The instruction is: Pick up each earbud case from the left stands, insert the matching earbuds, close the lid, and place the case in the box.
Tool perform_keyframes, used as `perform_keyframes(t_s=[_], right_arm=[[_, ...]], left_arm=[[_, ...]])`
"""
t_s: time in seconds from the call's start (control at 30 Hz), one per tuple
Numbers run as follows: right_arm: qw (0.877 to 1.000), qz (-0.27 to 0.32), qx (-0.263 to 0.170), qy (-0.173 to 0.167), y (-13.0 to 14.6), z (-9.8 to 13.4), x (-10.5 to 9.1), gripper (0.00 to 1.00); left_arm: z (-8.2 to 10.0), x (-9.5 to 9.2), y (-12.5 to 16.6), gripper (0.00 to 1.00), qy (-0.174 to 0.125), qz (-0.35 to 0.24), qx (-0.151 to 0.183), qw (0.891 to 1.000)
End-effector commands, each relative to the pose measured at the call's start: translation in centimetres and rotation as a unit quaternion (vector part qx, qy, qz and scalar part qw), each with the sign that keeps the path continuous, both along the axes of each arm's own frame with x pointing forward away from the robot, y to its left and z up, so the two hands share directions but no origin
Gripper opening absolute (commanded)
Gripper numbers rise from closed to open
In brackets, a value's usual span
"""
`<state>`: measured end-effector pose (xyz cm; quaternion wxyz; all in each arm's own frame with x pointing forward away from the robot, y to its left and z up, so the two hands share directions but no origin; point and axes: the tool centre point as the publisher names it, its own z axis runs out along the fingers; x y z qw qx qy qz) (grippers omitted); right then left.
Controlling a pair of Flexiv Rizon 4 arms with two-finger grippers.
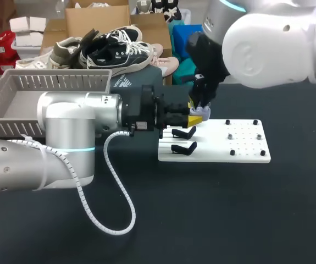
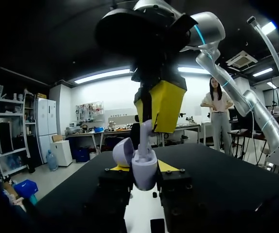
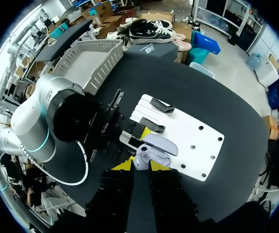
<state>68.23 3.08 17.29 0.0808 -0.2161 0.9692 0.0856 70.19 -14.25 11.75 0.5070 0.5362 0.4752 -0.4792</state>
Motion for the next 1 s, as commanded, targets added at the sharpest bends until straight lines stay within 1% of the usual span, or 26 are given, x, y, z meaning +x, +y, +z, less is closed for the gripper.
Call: perform_keyframes(t_s=[0.03, 0.27, 0.53, 1.0], right_arm=[[1.0, 0.002, -0.01, 0.002, 0.32, 0.32, 0.51, 0.0], [1.0, 0.003, -0.017, 0.005, 0.2, 0.57, 0.59, 0.0], [1.0, 0.008, -0.024, 0.011, 0.32, 0.35, 0.25, 0.0], [0.999, 0.007, -0.029, 0.016, 0.27, -0.19, 0.38, 0.0]], left_arm=[[-0.08, 0.08, 0.0, 0.0, -0.001, -0.001, -0.002, 1.0], [-0.08, 0.08, 0.0, 0.0, -0.001, -0.001, -0.002, 1.0], [-0.08, 0.08, 0.0, 0.0, -0.001, -0.001, -0.002, 1.0], [-0.08, 0.08, 0.0, 0.0, -0.001, -0.001, -0.002, 1.0]])
